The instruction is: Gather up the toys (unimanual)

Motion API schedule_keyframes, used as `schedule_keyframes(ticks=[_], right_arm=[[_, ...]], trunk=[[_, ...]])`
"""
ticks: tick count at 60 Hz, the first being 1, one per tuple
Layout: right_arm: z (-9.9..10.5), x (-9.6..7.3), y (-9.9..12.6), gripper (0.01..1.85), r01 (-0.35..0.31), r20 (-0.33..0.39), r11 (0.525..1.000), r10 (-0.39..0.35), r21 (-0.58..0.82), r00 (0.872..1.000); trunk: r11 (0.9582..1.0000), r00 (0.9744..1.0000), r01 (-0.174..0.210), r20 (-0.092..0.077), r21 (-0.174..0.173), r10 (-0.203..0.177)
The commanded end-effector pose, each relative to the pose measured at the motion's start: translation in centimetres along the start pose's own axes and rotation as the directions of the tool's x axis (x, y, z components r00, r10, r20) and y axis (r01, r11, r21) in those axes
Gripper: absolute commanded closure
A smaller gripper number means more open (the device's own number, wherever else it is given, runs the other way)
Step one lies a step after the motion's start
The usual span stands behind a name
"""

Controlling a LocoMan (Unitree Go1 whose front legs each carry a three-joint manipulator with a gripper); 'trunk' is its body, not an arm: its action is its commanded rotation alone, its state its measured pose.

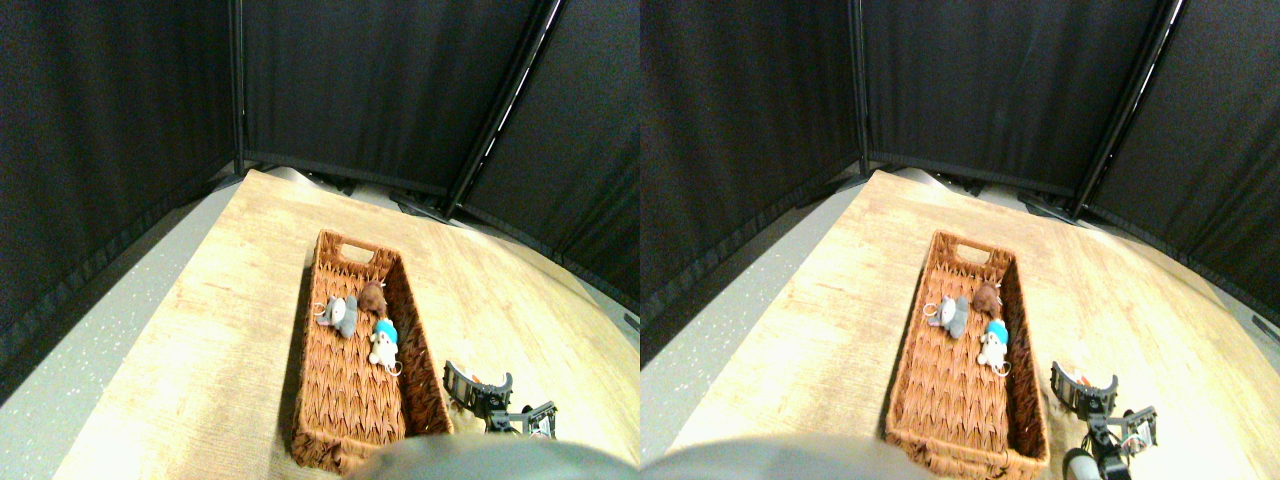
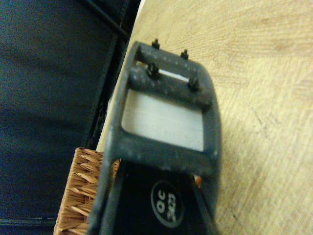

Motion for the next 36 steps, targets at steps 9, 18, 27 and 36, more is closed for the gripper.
schedule_keyframes(ticks=[9,18,27,36], right_arm=[[0.3,1.0,-0.1,1.03,-0.014,0.031,0.999,0.013,0.033,0.999],[0.2,1.4,-0.8,1.06,-0.003,0.027,0.999,0.002,0.038,1.0],[0.3,1.8,-1.4,1.12,0.018,0.043,0.999,-0.02,0.047,0.999],[0.4,1.6,-1.8,1.07,0.027,0.042,0.999,-0.029,0.045,0.999]], trunk=[[1.0,1.0,-0.003,0.003,-0.005,0.003],[1.0,1.0,0.0,0.005,-0.004,0.0],[1.0,1.0,0.003,-0.006,-0.002,-0.003],[1.0,1.0,0.001,-0.01,-0.004,-0.001]])
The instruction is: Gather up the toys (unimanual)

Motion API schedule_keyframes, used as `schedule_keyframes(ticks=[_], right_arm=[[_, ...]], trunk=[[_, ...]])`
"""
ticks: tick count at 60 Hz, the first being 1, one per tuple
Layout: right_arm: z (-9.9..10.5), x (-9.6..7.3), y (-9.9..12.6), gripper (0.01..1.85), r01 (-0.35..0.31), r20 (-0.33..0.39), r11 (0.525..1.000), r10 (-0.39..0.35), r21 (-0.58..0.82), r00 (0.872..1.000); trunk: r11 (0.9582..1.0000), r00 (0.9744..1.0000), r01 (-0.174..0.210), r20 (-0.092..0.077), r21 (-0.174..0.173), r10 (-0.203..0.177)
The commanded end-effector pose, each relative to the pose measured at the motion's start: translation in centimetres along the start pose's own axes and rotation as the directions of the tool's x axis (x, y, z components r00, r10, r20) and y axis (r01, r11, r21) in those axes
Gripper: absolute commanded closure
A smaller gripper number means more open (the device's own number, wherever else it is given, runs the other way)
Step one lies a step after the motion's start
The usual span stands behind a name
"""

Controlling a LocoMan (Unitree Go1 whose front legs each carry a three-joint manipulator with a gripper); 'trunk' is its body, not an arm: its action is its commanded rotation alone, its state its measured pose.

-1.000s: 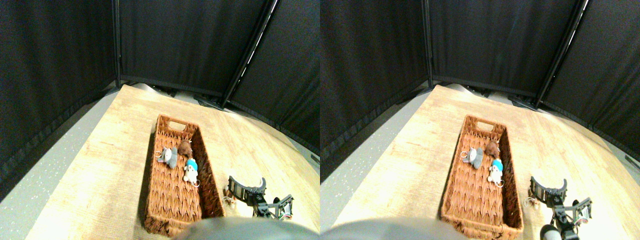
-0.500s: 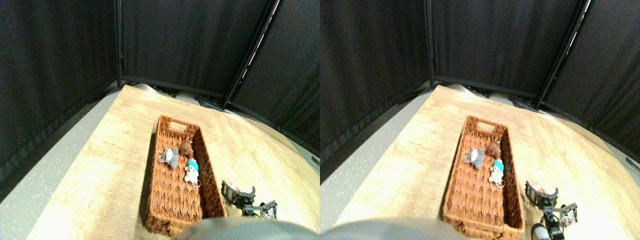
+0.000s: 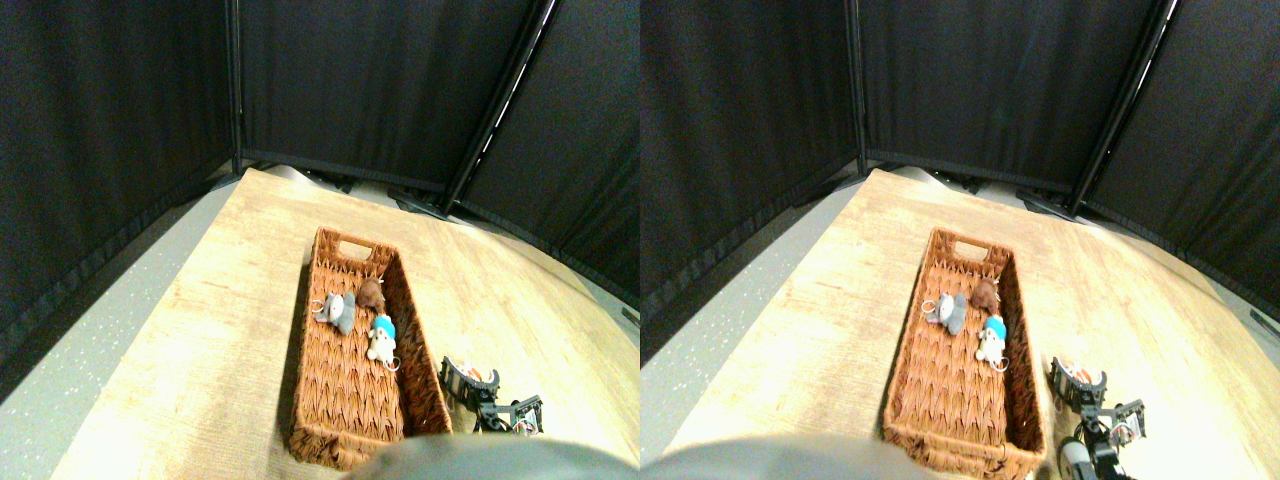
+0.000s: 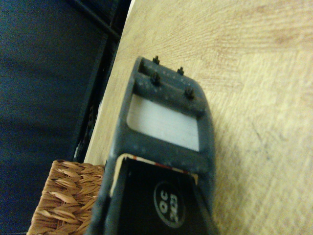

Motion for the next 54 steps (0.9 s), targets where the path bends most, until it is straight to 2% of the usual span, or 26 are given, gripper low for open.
schedule_keyframes(ticks=[1,6,7,10,11,13,16,26,28,30,35,38,43,49,54], right_arm=[[0.1,-0.2,0.1,1.06,-0.018,0.015,1.0,0.018,-0.014,1.0],[0.1,-0.2,-0.2,1.1,0.002,0.022,1.0,-0.002,0.008,1.0],[0.1,-0.2,-0.3,1.19,-0.003,0.025,1.0,0.003,0.008,1.0],[-0.2,-0.4,-0.2,1.65,-0.029,0.063,0.999,0.028,0.015,0.998],[-0.2,-0.4,-0.2,1.65,-0.029,0.063,0.999,0.028,0.015,0.998],[-0.3,-0.5,0.0,1.74,-0.018,0.107,0.999,0.021,-0.034,0.994],[-0.4,-0.6,0.3,1.72,-0.005,0.166,0.999,0.012,-0.038,0.986],[-0.4,-0.5,1.0,1.71,-0.041,0.169,0.998,0.049,-0.052,0.984],[-0.3,-0.5,1.3,1.71,-0.066,0.173,0.994,0.08,-0.082,0.982],[-0.3,-0.5,1.5,1.72,-0.095,0.155,0.991,0.11,-0.097,0.982],[-0.2,-0.5,2.2,1.71,-0.118,0.134,0.991,0.125,-0.059,0.983],[-0.1,-0.5,2.9,1.7,-0.151,0.12,0.982,0.165,-0.118,0.979],[0.0,-0.6,4.0,1.72,-0.162,0.125,0.974,0.182,-0.156,0.975],[0.1,-0.4,5.7,1.7,-0.218,0.062,0.956,0.234,-0.195,0.97],[0.0,-0.6,7.2,1.69,-0.241,0.02,0.946,0.251,-0.218,0.968]], trunk=[[0.9999,1.0,-0.006,-0.005,-0.009,0.006],[0.9999,0.9999,-0.008,-0.007,-0.008,0.008],[0.9999,0.9999,-0.008,-0.007,-0.008,0.008],[1.0,0.9999,-0.006,-0.009,-0.007,0.006],[1.0,0.9999,-0.006,-0.009,-0.007,0.006],[1.0,0.9999,-0.005,-0.01,-0.007,0.005],[1.0,0.9999,-0.003,-0.014,-0.006,0.003],[1.0,0.9999,-0.001,-0.01,-0.004,0.001],[1.0,0.9999,-0.001,-0.01,-0.004,0.001],[1.0,0.9999,-0.001,-0.01,-0.004,0.001],[1.0,1.0,0.003,-0.009,-0.004,-0.003],[1.0,1.0,0.003,-0.009,-0.004,-0.003],[1.0,1.0,0.007,-0.005,-0.002,-0.007],[0.9999,0.9999,0.016,-0.003,-0.003,-0.016],[0.9999,0.9999,0.017,-0.001,-0.003,-0.017]])
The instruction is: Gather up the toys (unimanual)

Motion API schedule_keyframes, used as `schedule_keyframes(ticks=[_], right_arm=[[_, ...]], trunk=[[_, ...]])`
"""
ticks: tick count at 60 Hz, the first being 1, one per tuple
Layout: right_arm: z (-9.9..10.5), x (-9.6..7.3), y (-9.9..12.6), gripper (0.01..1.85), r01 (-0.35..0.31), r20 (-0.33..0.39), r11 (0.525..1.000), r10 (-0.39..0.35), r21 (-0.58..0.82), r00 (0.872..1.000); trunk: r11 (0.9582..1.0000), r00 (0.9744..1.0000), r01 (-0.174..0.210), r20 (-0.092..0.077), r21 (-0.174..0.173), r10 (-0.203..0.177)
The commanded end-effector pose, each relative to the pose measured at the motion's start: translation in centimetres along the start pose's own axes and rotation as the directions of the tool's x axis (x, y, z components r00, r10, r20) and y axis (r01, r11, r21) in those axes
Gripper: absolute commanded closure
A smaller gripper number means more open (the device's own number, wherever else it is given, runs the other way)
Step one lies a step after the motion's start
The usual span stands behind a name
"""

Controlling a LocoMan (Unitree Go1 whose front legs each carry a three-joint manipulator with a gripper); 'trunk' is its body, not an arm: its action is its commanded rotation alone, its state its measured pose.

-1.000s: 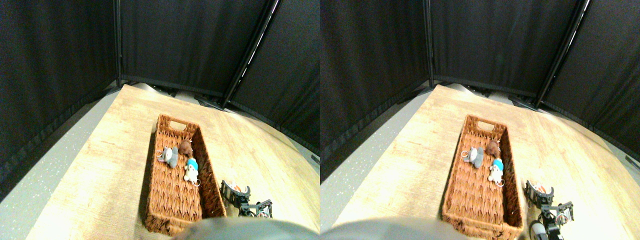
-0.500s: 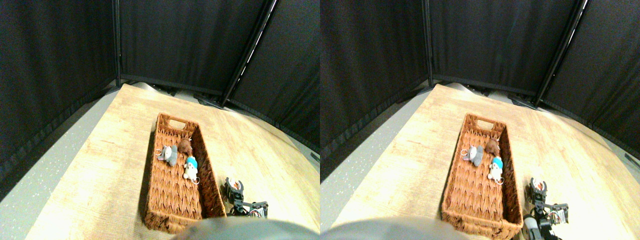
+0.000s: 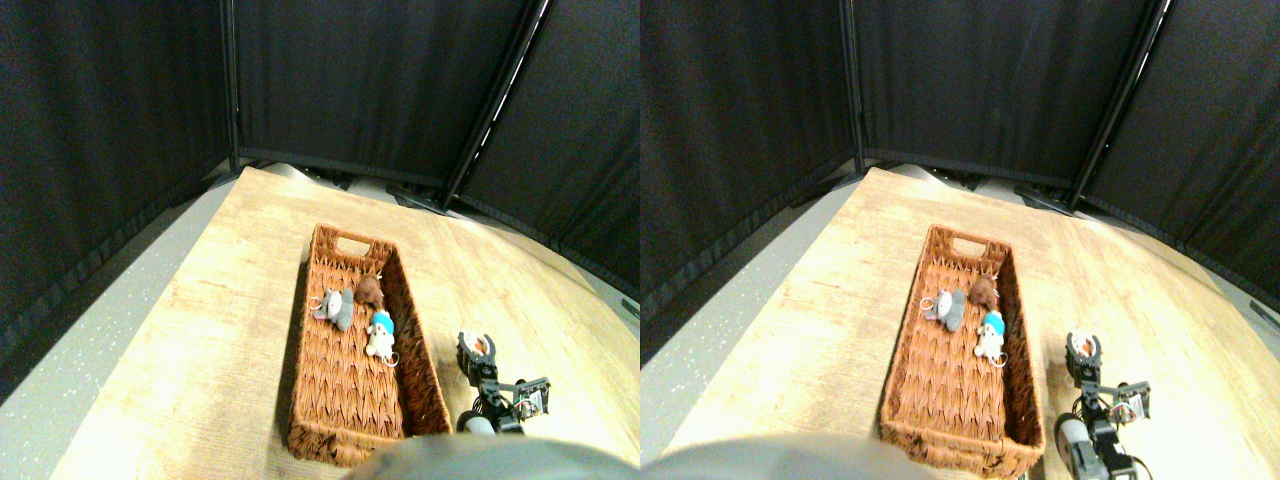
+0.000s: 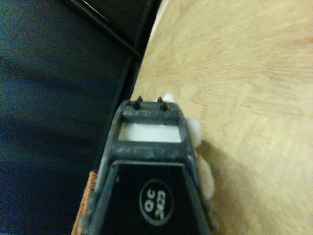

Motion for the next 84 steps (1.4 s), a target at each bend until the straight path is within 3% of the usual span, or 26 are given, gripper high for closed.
schedule_keyframes(ticks=[1,19,28,42,47,49,55,57,58,67,75,78,80,84], right_arm=[[0.6,0.1,2.8,1.68,-0.08,-0.02,0.997,0.08,0.021,0.997],[-0.8,-0.6,7.9,1.7,-0.158,-0.141,0.98,0.14,-0.119,0.98],[-2.1,-0.6,9.5,1.67,-0.215,-0.238,0.971,0.186,-0.102,0.953],[-3.5,-0.8,11.0,1.68,-0.226,-0.342,0.966,0.171,-0.127,0.924],[-4.1,-1.0,11.3,1.66,-0.224,-0.349,0.966,0.168,-0.129,0.922],[-4.4,-1.0,11.5,1.65,-0.24,-0.364,0.96,0.173,-0.147,0.915],[-5.3,-1.2,11.8,1.68,-0.209,-0.365,0.972,0.157,-0.107,0.918],[-5.6,-1.2,11.9,1.69,-0.209,-0.381,0.973,0.159,-0.093,0.911],[-6.1,-1.2,12.0,1.7,-0.221,-0.402,0.971,0.168,-0.089,0.9],[-8.0,-1.2,12.2,1.71,-0.209,-0.435,0.974,0.153,-0.083,0.887],[-9.8,-1.3,12.3,1.71,-0.214,-0.492,0.974,0.153,-0.069,0.857],[-10.3,-1.3,12.3,1.73,-0.217,-0.496,0.973,0.152,-0.074,0.855],[-10.7,-1.3,12.2,1.72,-0.212,-0.518,0.975,0.149,-0.064,0.842],[-11.2,-1.3,12.1,1.72,-0.195,-0.525,0.979,0.134,-0.062,0.84]], trunk=[[0.9998,0.9999,0.007,0.008,-0.019,-0.007],[0.9985,0.9996,-0.003,0.027,-0.054,0.005],[0.9969,0.9991,-0.018,0.037,-0.076,0.021],[0.9921,0.9975,-0.043,0.05,-0.118,0.049],[0.9889,0.9968,-0.053,0.052,-0.139,0.061],[0.9876,0.9964,-0.058,0.053,-0.146,0.066],[0.9827,0.9946,-0.077,0.057,-0.169,0.087],[0.9812,0.994,-0.082,0.058,-0.175,0.093],[0.9804,0.9935,-0.085,0.059,-0.178,0.097],[0.9721,0.9901,-0.113,0.059,-0.205,0.128],[0.9647,0.9866,-0.135,0.059,-0.226,0.152],[0.9627,0.9858,-0.141,0.057,-0.231,0.158],[0.9616,0.9853,-0.144,0.056,-0.234,0.161],[0.9603,0.9851,-0.146,0.055,-0.238,0.163]])
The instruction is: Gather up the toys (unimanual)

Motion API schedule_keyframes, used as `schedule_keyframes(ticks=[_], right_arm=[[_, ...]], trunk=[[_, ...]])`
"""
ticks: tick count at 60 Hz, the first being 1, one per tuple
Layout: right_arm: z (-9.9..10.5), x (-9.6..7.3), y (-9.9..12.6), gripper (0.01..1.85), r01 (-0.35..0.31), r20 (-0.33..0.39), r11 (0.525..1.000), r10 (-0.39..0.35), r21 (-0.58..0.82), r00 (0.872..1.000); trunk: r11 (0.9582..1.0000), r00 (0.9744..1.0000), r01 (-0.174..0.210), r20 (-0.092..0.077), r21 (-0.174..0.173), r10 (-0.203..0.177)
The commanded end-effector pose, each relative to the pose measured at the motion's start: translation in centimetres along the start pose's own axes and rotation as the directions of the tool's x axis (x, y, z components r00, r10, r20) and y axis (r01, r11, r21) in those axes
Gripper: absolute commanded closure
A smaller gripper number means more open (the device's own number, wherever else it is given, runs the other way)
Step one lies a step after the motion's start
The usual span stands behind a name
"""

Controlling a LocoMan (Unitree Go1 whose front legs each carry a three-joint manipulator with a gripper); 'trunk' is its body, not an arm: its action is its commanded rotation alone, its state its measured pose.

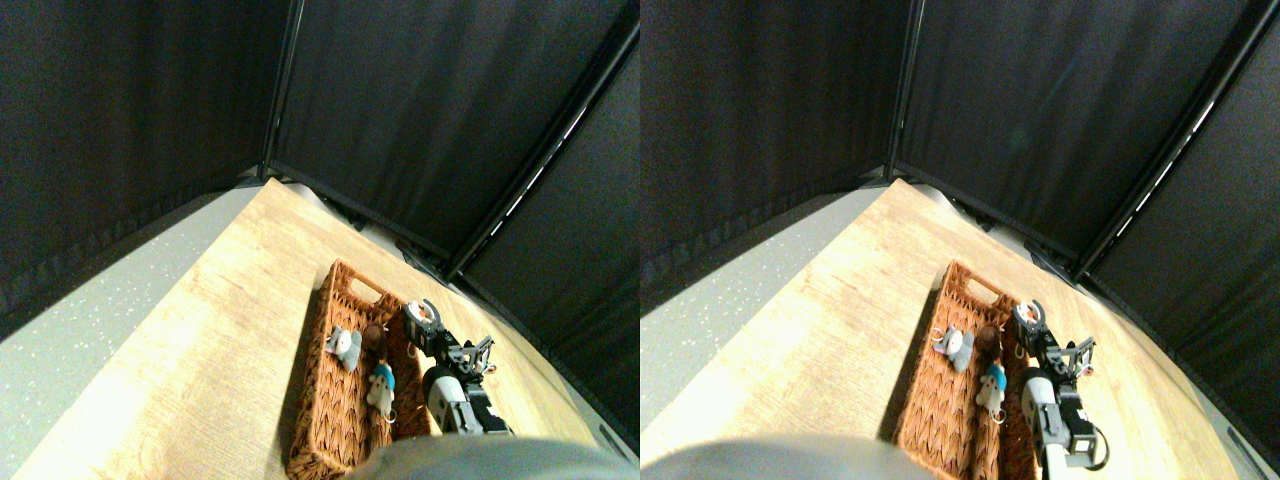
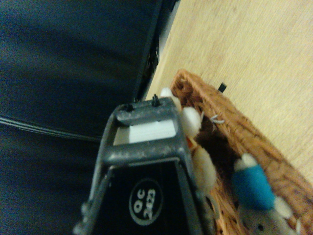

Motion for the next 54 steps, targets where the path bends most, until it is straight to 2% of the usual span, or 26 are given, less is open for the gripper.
schedule_keyframes(ticks=[1,19,21,22,24,28,33,37,46,49,54], right_arm=[[-0.3,0.4,0.1,1.73,-0.015,0.004,1.0,0.015,0.021,1.0],[-1.4,0.3,-0.4,1.73,0.007,0.003,0.999,-0.007,0.034,1.0],[-1.4,0.3,-0.3,1.52,0.024,0.006,0.999,-0.025,0.041,1.0],[-1.4,0.3,-0.3,1.52,0.024,0.006,0.999,-0.025,0.041,1.0],[-1.3,0.2,-0.3,1.23,0.03,-0.008,0.999,-0.029,0.034,1.0],[-1.1,0.0,-0.2,0.83,0.045,-0.029,0.998,-0.044,0.033,0.999],[-0.8,0.0,-0.3,0.69,0.04,-0.018,0.999,-0.039,0.027,0.999],[-0.2,-0.1,-0.4,0.68,0.029,-0.01,0.999,-0.029,0.027,1.0],[1.8,-0.8,-0.9,0.7,0.003,0.07,1.0,-0.004,0.021,0.998],[3.0,-1.2,-1.2,0.8,-0.002,0.138,1.0,0.002,0.001,0.99],[5.0,-1.8,-1.7,0.88,-0.019,0.199,1.0,0.021,-0.01,0.98]], trunk=[[0.9995,0.9996,-0.029,-0.004,-0.009,0.029],[0.9994,0.9994,-0.035,-0.009,-0.008,0.035],[0.9994,0.9993,-0.035,-0.01,-0.005,0.035],[0.9994,0.9994,-0.034,-0.011,-0.002,0.034],[0.9995,0.9994,-0.032,-0.012,0.001,0.032],[0.9996,0.9995,-0.027,-0.014,0.007,0.027],[0.9997,0.9997,-0.018,-0.016,0.017,0.018],[0.9995,0.9999,-0.008,-0.015,0.031,0.009],[0.998,0.9998,0.015,-0.013,0.062,-0.015],[0.997,0.9996,0.024,-0.016,0.074,-0.023],[0.9953,0.999,0.04,-0.022,0.089,-0.038]])
